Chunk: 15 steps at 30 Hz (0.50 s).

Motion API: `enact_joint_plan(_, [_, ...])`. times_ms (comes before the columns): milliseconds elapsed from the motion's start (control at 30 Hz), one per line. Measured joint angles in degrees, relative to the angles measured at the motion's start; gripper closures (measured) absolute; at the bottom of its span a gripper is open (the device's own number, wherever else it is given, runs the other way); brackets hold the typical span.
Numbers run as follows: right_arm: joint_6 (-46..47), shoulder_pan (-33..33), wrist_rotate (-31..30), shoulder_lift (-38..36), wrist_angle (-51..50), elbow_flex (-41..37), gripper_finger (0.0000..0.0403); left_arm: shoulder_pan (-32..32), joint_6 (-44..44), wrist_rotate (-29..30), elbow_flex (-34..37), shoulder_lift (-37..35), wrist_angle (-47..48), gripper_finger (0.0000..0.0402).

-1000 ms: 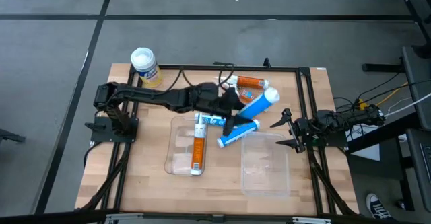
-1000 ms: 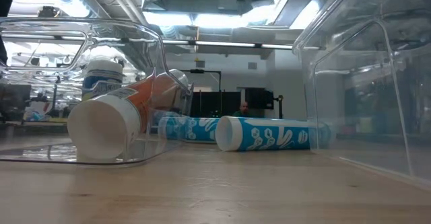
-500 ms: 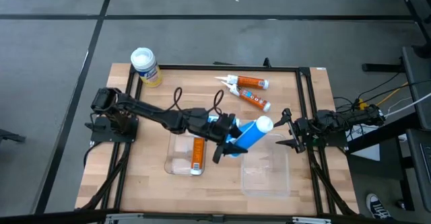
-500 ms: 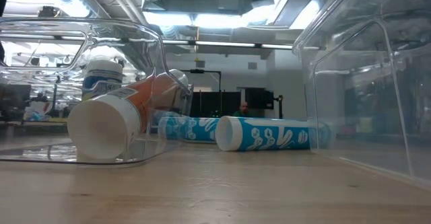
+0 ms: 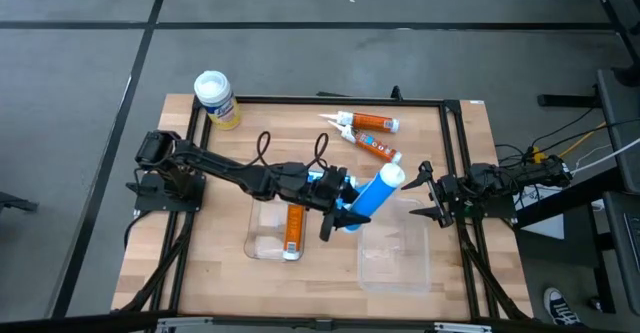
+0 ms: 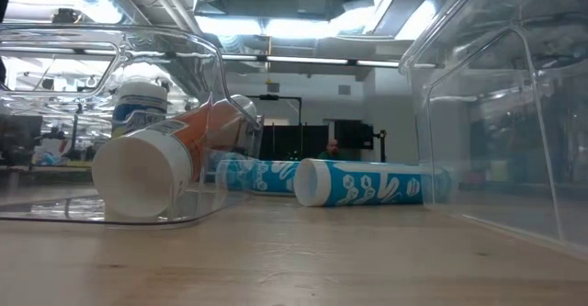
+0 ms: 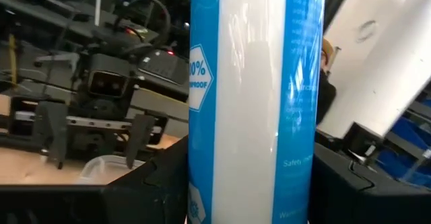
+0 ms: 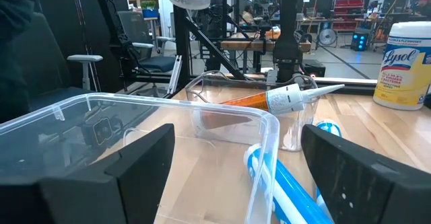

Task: Pick & place silicon tubes, Sealant and Lysol wipes
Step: Put the top blue sealant into the right transparent bin

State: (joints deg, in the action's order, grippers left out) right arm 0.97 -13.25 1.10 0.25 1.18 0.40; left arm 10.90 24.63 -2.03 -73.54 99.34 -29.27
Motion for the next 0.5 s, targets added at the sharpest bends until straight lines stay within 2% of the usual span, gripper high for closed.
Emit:
enact_joint_plan(200, [0.0,0.02,-0.01,-0.01,0.0,0.0,0.008,0.27,5.39,4.18,1.0,2.78,-8.07,0.0192])
enact_joint_plan(500, [0.0,0.0,0.0,-0.01,-0.01,0.0,0.008,1.89,5.87,16.58,1.07,3.44,-10.05,0.0192])
